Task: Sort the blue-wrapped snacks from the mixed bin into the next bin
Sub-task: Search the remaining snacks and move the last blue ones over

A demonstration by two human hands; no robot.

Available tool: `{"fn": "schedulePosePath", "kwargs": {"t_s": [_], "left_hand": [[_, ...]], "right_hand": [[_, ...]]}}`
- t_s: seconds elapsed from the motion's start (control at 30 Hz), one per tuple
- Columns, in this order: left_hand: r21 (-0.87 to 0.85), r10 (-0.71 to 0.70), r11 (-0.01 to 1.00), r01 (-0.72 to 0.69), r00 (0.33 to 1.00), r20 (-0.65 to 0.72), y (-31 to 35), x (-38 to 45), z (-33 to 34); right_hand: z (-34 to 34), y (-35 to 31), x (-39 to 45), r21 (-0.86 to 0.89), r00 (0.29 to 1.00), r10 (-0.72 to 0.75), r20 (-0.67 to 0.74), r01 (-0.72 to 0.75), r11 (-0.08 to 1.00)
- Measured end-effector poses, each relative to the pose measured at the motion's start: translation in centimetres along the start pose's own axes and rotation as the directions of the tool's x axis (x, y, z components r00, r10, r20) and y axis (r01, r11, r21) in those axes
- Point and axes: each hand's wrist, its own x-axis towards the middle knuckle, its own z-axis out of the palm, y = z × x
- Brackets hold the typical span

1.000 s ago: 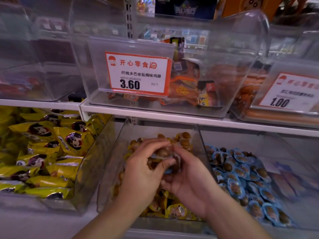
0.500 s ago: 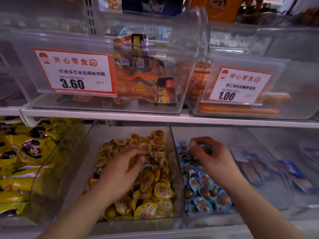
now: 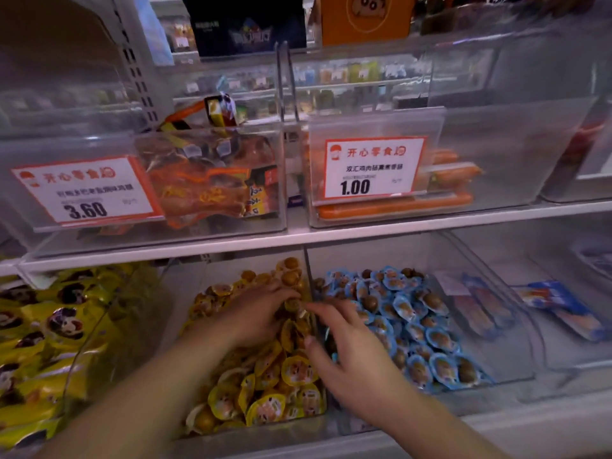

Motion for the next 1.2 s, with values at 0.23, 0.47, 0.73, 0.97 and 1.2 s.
{"fn": "schedulePosePath", "kwargs": {"t_s": [0.23,0.47,0.73,0.97,1.2], "left_hand": [[-0.231,-0.076,0.964,0.131,0.969,0.234,-1.9,-1.8,0.5],[-0.217,-0.265,0.943,0.253,0.964,-0.025,-4.3,-4.5,-0.6],[-0.789,-0.580,0.575,0.216,0.788,-0.207,-2.6,-8.9,-3.5],[-0.962,-0.637,-0.270,-0.028,0.755,0.156,0.7,-12.8,-2.8],[-0.741,-0.533,-0.654,-0.150,0.787,0.311,-0.1,-13.8,-3.2]], "right_hand": [[0.0,0.6,0.3,-0.004,0.999,-0.034,-0.011,0.034,0.999],[-0.1,0.8,0.4,-0.012,0.998,-0.061,-0.017,0.061,0.998],[-0.5,-1.0,2.4,-0.031,0.974,-0.072,-0.214,0.067,0.997],[2.5,-5.6,4.0,-0.019,0.950,-0.225,-0.216,0.226,0.974],[7.5,-7.1,6.8,-0.058,0.981,0.096,0.171,-0.088,0.994]]}}
